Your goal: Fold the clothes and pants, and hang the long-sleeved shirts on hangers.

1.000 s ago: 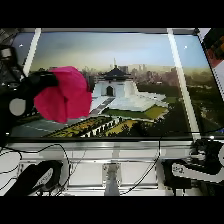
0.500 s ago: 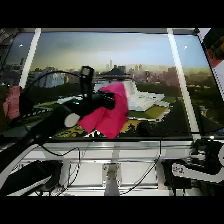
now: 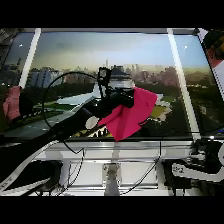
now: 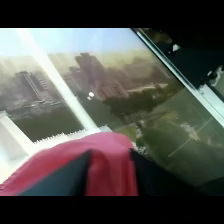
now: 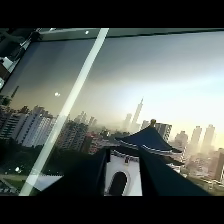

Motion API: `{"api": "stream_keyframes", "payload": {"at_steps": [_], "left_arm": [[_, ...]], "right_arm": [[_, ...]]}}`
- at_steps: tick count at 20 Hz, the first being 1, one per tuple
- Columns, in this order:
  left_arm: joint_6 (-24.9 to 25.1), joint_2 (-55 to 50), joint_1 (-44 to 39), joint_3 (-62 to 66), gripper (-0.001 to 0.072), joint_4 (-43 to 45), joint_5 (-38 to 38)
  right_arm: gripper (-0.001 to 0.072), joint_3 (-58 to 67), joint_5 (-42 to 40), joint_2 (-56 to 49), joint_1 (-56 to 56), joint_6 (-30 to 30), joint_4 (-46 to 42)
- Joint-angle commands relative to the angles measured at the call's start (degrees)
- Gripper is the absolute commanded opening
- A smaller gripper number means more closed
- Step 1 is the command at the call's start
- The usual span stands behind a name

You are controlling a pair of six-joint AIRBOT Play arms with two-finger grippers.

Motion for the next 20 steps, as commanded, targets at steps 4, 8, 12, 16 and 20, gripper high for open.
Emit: {"api": "stream_keyframes", "payload": {"at_steps": [4, 8, 12, 16, 20], "left_arm": [[0.13, -0.83, 2.51, 0.39, 0.0454, -0.09, 1.66], [0.13, -0.81, 6.34, 0.39, 0.0266, -0.11, -2.80], [0.13, 0.20, 13.66, 0.39, 0.0036, -0.09, -16.22], [1.92, 0.57, 24.98, 0.33, 0.0009, -0.11, -36.06], [21.88, 0.35, 33.05, -0.59, 0.0009, -4.31, -60.37]], "right_arm": [[0.0319, -0.48, -1.60, -0.07, 0.00, 0.02, -0.66], [0.0299, -0.50, -1.77, -0.83, 0.00, 0.00, -2.91], [0.0017, -1.05, 2.12, -4.07, 0.00, 0.00, -5.22], [0.0014, -4.59, 11.17, -9.92, -0.02, -0.52, -4.48], [0.0014, -11.04, 18.78, -17.14, -0.63, -5.73, 9.18]]}}
